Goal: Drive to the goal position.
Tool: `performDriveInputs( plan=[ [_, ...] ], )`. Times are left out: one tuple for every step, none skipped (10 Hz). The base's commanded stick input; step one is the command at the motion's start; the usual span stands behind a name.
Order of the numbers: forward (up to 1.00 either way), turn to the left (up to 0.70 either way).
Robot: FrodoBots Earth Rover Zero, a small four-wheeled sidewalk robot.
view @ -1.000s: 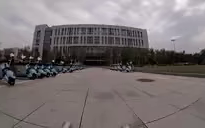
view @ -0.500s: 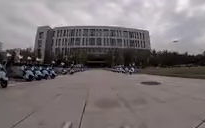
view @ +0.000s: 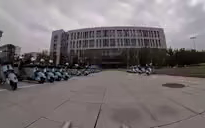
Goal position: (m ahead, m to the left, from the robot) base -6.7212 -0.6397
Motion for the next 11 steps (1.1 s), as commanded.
performDriveInputs(
  plan=[
    [0.70,0.02],
    [0.70,0.02],
    [0.70,0.02],
    [0.70,0.02],
    [0.70,0.02],
    [0.70,0.03],
    [0.70,0.03],
    [0.70,0.02],
    [0.70,0.02],
    [0.70,0.02],
    [0.70,0.02]
  ],
)
